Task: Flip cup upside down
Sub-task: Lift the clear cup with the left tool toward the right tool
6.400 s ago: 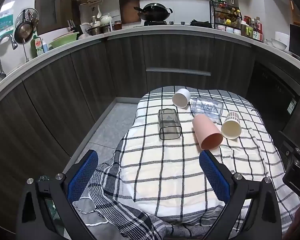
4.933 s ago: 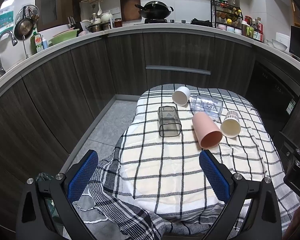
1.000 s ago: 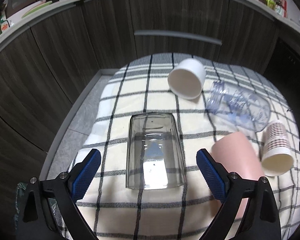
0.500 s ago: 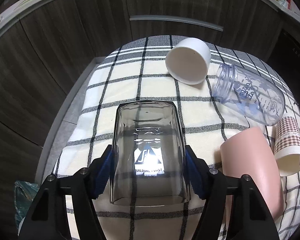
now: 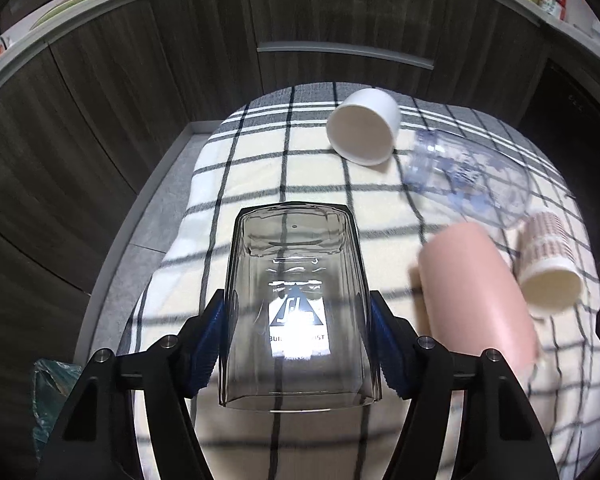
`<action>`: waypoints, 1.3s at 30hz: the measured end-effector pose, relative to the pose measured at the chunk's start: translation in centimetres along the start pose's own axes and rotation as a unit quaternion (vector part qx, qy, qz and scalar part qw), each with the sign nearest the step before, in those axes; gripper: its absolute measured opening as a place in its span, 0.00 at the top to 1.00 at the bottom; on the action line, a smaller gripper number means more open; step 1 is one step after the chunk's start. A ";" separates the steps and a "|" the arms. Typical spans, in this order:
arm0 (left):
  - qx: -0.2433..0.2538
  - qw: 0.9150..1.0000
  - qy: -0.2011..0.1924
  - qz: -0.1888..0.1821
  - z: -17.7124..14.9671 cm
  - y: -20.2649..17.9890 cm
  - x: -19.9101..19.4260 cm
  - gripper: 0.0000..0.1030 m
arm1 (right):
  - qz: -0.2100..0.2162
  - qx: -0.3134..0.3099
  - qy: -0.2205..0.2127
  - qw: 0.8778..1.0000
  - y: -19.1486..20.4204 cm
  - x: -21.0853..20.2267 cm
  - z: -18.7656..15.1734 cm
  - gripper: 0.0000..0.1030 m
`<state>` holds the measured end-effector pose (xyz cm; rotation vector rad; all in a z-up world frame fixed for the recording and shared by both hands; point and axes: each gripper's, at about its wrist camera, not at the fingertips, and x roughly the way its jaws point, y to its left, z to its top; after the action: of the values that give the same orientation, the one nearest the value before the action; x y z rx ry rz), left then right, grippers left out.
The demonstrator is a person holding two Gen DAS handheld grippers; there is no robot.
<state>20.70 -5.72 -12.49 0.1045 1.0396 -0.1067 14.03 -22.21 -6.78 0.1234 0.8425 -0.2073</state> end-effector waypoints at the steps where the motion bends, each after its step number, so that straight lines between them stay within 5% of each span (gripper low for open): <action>1: 0.002 1.000 0.000 -0.003 -0.4 -0.1 -0.5 0.36 | 0.001 0.002 0.000 1.000 -0.2 -0.6 -0.3 0.03; 10: 0.043 0.998 0.008 -0.050 -6.3 -3.5 -5.8 0.36 | -0.018 0.029 0.021 0.999 -4.0 -5.4 -5.2 0.03; 21: 0.092 0.993 0.000 -0.079 -10.8 -9.8 -5.3 0.35 | -0.071 0.057 0.066 0.994 -8.9 -6.2 -11.9 0.03; 31: 0.105 0.992 -0.005 -0.072 -11.8 -10.5 -4.5 0.35 | -0.067 0.072 0.073 0.992 -9.8 -5.8 -12.5 0.03; 34: 0.108 0.992 -0.004 -0.068 -12.0 -10.4 -4.6 0.24 | -0.068 0.069 0.070 0.993 -9.6 -5.9 -12.5 0.03; 39: 0.111 0.991 0.004 -0.071 -12.6 -10.1 -4.9 0.23 | -0.070 0.067 0.069 0.993 -9.5 -6.2 -12.4 0.03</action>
<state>6.11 -13.84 -14.97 0.2342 1.0411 -0.3515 -1.18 -28.24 -10.59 0.2074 0.9762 -0.3904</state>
